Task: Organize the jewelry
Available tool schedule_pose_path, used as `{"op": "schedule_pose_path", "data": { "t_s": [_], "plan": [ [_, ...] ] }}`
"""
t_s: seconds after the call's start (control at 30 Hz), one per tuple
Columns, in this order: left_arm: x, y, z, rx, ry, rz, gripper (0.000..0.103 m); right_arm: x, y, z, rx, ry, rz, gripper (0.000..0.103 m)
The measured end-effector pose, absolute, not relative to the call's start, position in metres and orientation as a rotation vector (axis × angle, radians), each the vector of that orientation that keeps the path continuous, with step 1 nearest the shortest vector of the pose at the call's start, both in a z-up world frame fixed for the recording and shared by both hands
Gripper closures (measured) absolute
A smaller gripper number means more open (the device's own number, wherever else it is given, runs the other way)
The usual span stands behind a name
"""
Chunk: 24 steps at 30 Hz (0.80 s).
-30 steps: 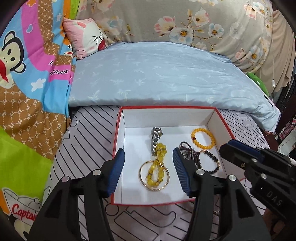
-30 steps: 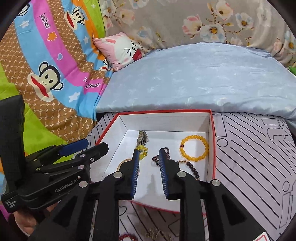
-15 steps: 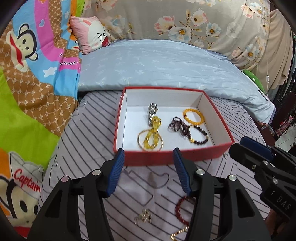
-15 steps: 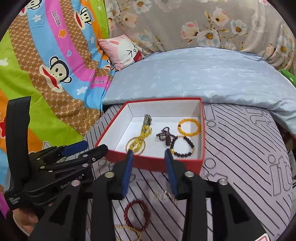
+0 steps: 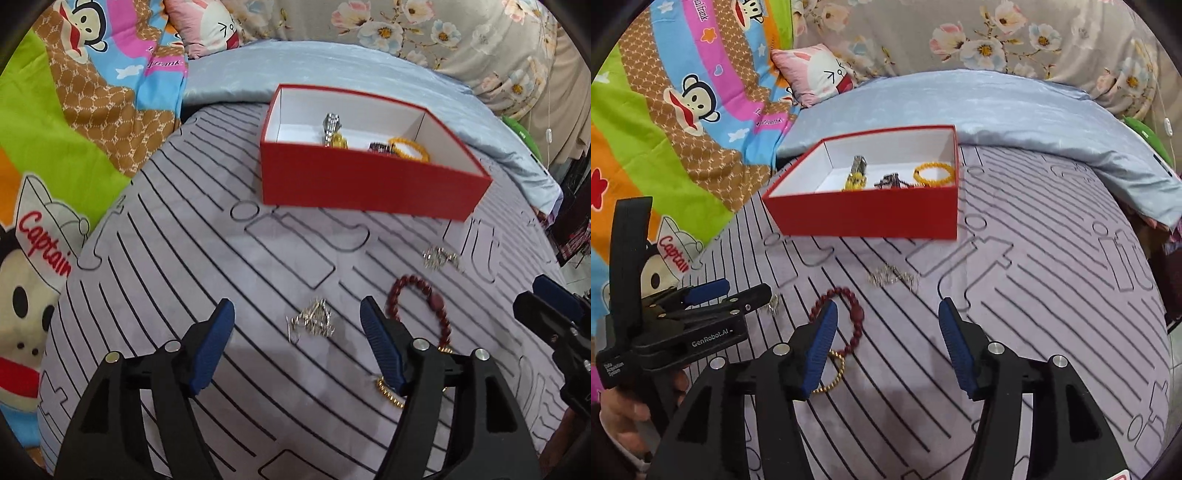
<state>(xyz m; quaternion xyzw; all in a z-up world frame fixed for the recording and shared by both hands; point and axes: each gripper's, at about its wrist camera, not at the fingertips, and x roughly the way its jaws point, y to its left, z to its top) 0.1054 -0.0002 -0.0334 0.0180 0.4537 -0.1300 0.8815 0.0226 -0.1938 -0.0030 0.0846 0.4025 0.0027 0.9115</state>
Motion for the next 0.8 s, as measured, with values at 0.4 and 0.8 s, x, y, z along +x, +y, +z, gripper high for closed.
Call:
{"op": "schedule_pose_path", "data": {
  "t_s": [0.4,0.8],
  "plan": [
    [0.104,-0.008,-0.051,0.05,0.935,-0.264,0.057,0.021,-0.194,-0.024,0.231,0.877,0.017,0.046],
    [0.106,0.0,-0.047,0.012,0.934,-0.306,0.079,0.03,-0.194,-0.027,0.239,0.881,0.016,0.046]
  ]
}}
